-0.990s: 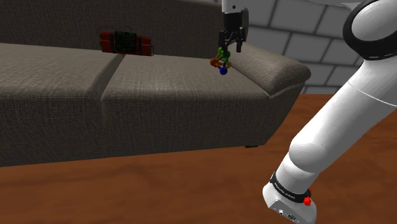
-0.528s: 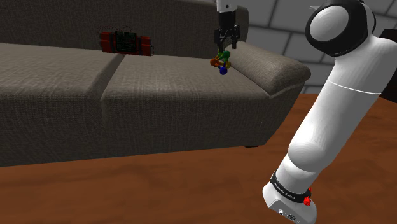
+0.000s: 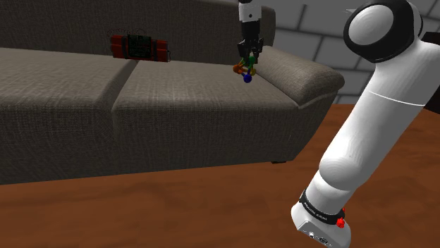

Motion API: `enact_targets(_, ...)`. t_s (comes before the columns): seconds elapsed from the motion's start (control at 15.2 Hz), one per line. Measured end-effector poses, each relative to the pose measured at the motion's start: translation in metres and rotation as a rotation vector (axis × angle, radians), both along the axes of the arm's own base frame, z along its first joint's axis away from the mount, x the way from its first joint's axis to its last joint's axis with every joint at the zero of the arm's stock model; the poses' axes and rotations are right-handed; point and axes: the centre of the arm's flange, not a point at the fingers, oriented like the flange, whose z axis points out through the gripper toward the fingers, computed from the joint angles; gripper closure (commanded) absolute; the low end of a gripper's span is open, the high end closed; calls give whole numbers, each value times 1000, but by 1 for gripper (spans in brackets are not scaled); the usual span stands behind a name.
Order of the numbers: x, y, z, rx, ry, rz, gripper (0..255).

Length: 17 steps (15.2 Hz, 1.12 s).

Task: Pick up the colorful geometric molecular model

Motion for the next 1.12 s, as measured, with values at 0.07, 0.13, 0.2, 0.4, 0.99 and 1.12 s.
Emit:
enact_targets(0.07, 0, 0, 0, 0, -2, 0, 255)
enact_targets(0.13, 0, 0, 0, -1, -3, 0, 255)
enact_targets(0.2, 0, 0, 0, -1, -3, 0, 255)
enact_targets(0.4, -1, 0, 0, -1, -4, 0, 255)
enact_targets(0.99, 1, 0, 32, 0, 1, 0, 255)
enact_targets(1.12, 1, 0, 41, 0, 1, 0, 255)
